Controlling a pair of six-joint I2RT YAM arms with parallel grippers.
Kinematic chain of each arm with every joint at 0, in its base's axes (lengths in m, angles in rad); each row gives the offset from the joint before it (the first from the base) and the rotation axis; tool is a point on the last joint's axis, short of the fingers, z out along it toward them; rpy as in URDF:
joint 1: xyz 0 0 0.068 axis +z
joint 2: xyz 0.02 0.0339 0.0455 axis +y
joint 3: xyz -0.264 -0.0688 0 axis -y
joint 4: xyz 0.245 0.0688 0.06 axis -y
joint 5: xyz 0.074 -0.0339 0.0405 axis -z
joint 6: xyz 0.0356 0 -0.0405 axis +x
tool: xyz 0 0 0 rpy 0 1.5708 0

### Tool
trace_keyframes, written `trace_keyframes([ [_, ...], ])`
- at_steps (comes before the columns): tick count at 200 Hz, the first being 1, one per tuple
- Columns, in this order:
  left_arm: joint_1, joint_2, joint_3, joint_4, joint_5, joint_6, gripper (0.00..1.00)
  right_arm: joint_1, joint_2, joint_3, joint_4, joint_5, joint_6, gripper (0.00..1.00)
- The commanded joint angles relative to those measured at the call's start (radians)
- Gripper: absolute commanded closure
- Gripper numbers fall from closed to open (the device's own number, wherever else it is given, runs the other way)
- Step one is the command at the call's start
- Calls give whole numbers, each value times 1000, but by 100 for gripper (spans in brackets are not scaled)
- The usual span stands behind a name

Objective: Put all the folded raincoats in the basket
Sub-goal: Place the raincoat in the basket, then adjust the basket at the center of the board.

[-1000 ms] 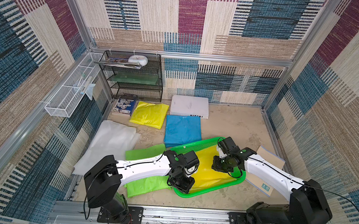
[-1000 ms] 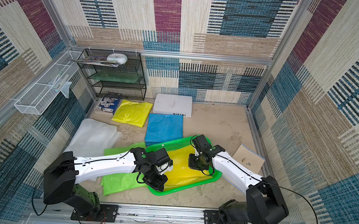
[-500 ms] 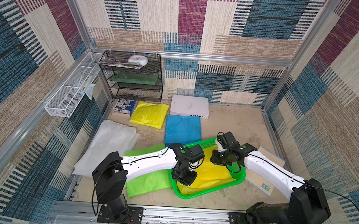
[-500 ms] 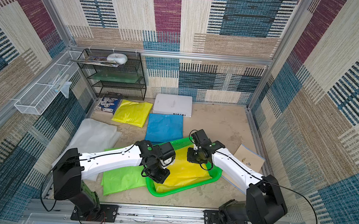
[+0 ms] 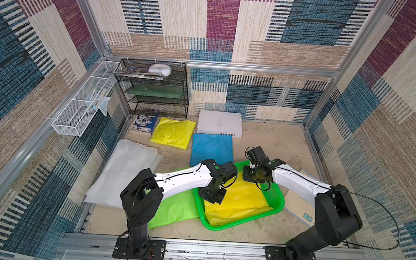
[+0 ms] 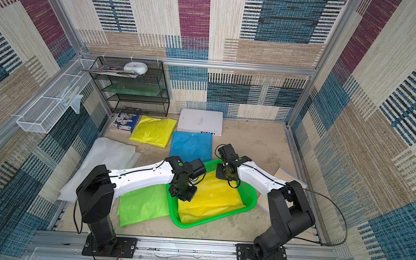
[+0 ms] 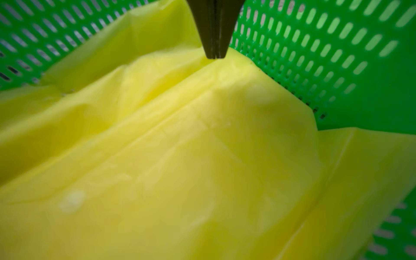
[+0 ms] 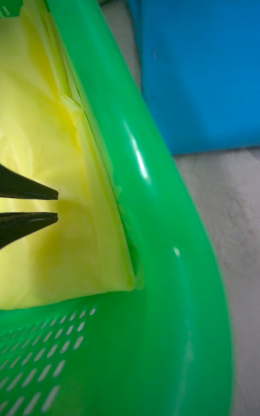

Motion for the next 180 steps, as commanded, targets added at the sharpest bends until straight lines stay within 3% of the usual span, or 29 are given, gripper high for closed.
trace_keyframes([
  [1, 2, 28, -7, -20, -91, -28, 100, -18, 36, -3, 32, 42, -7, 82],
  [33, -1, 26, 12, -54, -82, -35, 100, -29, 47, -17, 24, 71, 0, 83],
  [62, -1, -27, 57, -69, -75, -10, 91, -37, -13, -50, 33, 81, 2, 82],
  [93, -1, -142, 85, -72, -61, 2, 82, -35, -156, -70, 79, -82, -59, 77],
  [103, -1, -199, 72, -73, -102, -12, 74, -35, -197, -76, 86, -143, -79, 75],
  [112, 3, -257, 51, -72, -138, -30, 72, -35, -228, -80, 89, -199, -107, 73],
  [123, 18, -332, 12, -73, -176, -70, 61, -32, -258, -82, 80, -218, -111, 71],
  [136, 46, -417, -53, -68, -203, -137, 51, -33, -288, -80, 60, -201, -109, 64],
  [148, 71, -480, -112, -65, -193, -172, 36, -34, -307, -73, 39, -161, -114, 49],
  [180, 93, -489, -214, -64, -130, -191, 34, -34, -328, -44, -42, -21, -139, 38],
])
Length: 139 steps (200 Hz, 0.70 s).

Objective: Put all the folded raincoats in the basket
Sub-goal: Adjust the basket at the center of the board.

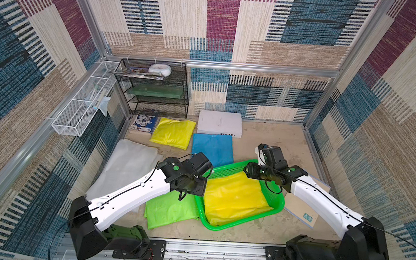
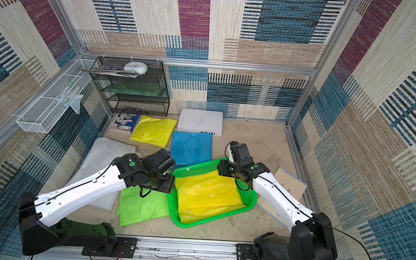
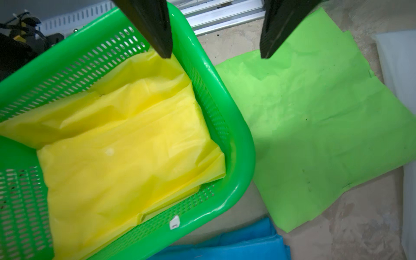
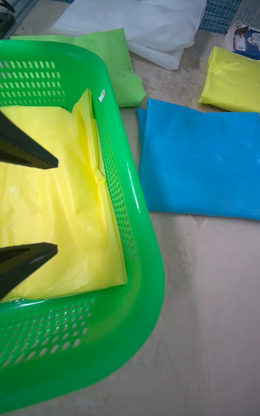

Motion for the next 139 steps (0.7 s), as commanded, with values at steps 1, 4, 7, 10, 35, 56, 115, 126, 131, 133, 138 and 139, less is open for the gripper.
trace_keyframes([
  [1, 7, 11, -53, -6, 32, -51, 34, 0, -11, 23, -77, 113, -34, 38],
  [4, 9, 17, -59, -2, 37, -53, 34, 0, -12, 25, -83, 121, -38, 38],
  [7, 8, 24, -68, 5, 44, -55, 34, 0, -14, 27, -88, 135, -42, 38],
  [10, 8, 29, -77, 14, 53, -56, 35, -1, -16, 28, -92, 142, -45, 38],
  [35, 8, 62, -148, 160, 144, -33, 42, -1, -34, 8, -90, 151, -48, 38],
  [56, 8, 127, -111, 183, 125, 10, 52, -1, -42, -10, -85, 132, -44, 38],
  [115, 18, 386, 146, 149, 87, 189, 64, -2, -83, -50, -93, 130, -32, 38],
  [126, 29, 438, 201, 139, 89, 210, 65, -2, -89, -52, -98, 136, -33, 37],
  [131, 33, 457, 225, 138, 92, 220, 65, -2, -91, -52, -100, 138, -34, 37],
  [133, 35, 465, 236, 137, 93, 225, 65, -2, -92, -52, -100, 138, -33, 37],
  [138, 41, 482, 259, 129, 93, 232, 66, -2, -94, -52, -102, 140, -33, 37],
  [139, 42, 484, 264, 128, 93, 234, 66, -2, -94, -53, -103, 140, -33, 38],
])
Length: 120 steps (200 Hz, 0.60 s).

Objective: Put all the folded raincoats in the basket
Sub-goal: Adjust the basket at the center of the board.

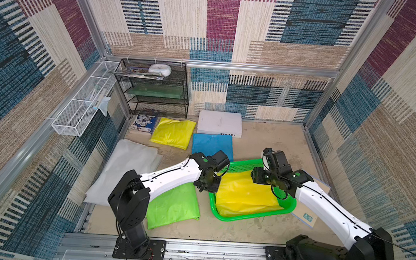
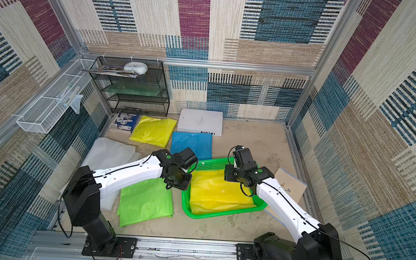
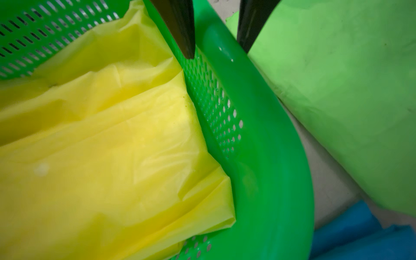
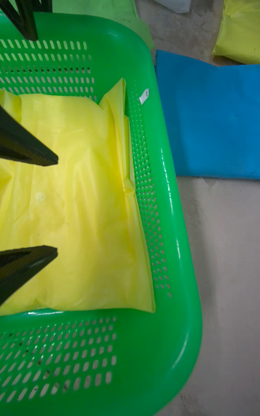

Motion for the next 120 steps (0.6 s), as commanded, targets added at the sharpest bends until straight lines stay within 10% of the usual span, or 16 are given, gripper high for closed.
trace_keyframes([
  [1, 20, 69, 90, -18, -6, 89, 66, -1, -11, -4, -14, 15, 4, 38],
  [73, 149, -52, 112, -36, 27, 105, 37, -1, -90, 16, 3, -131, -5, 34],
  [120, 345, -483, -250, 67, 61, -47, 32, -6, -207, 13, 145, -319, 127, 1],
])
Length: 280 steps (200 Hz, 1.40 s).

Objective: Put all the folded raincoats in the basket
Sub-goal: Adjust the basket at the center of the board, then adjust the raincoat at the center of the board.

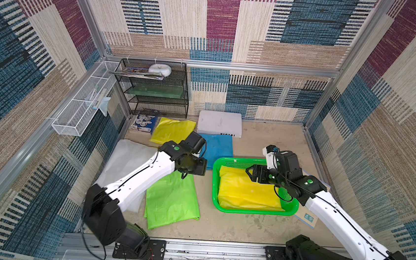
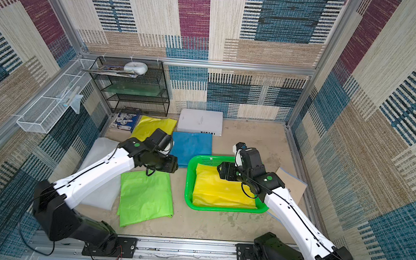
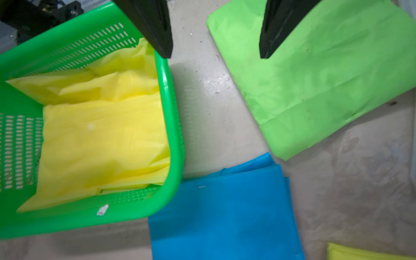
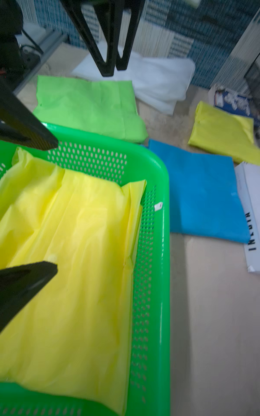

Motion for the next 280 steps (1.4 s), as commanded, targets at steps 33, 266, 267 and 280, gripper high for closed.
trace_keyframes([
  [33, 190, -266, -284, -59, 21, -121, 32, -5, -176, -50, 110, 118, 110, 1],
  [266, -50, 63, -272, 60, 72, -211, 47, 359, 76, 69, 76, 203, 242, 29],
  [267, -51, 67, -268, 58, 69, -211, 47, 358, 76, 68, 76, 203, 242, 29],
  [280, -71, 113, -240, 38, 39, -208, 48, 350, 68, 56, 79, 198, 242, 29],
])
